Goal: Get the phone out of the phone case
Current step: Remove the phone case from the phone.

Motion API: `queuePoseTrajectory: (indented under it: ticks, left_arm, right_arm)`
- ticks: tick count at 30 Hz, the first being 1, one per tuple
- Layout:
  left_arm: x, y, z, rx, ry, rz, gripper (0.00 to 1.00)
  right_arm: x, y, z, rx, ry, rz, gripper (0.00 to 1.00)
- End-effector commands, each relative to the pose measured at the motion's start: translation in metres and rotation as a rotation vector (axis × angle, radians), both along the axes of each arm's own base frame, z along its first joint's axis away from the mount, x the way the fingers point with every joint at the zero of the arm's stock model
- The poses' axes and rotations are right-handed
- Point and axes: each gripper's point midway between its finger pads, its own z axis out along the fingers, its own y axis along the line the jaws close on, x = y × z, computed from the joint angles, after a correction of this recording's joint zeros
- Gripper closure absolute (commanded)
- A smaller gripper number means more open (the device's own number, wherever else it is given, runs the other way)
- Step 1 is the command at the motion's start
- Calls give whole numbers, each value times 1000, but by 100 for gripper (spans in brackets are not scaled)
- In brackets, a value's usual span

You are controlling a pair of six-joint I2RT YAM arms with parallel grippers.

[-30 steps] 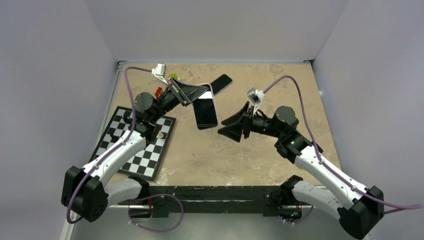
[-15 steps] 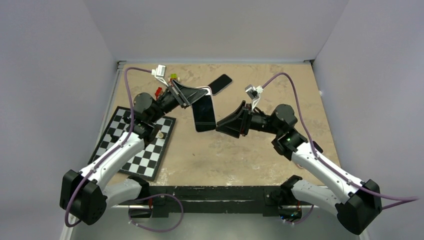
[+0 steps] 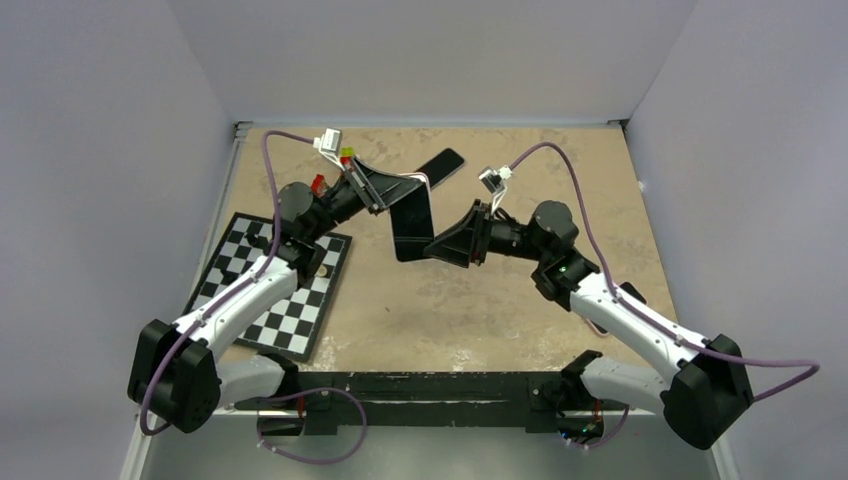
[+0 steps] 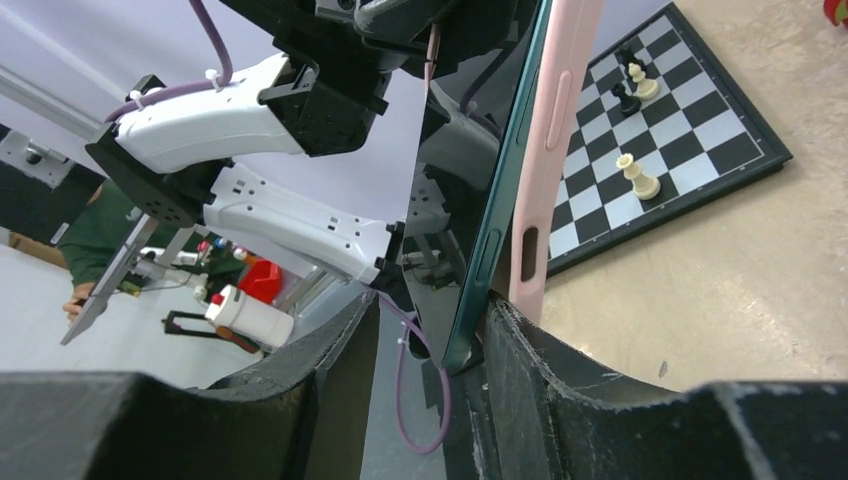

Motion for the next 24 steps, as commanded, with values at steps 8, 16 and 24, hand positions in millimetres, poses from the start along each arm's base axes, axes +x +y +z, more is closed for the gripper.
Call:
queuePoseTrajectory:
  ticks: [8, 16, 24]
  left_arm:
    - [-56, -18, 14, 72, -137, -258, 100]
    - [-81, -21, 22, 80, -221, -399, 100]
    - [-74, -19, 21, 51, -178, -344, 99]
  right_arm:
    - [15, 12, 15, 8, 25, 59, 53]
    - [19, 17, 22, 41, 41, 156, 66]
    - [30, 17, 33, 96, 47, 91, 100]
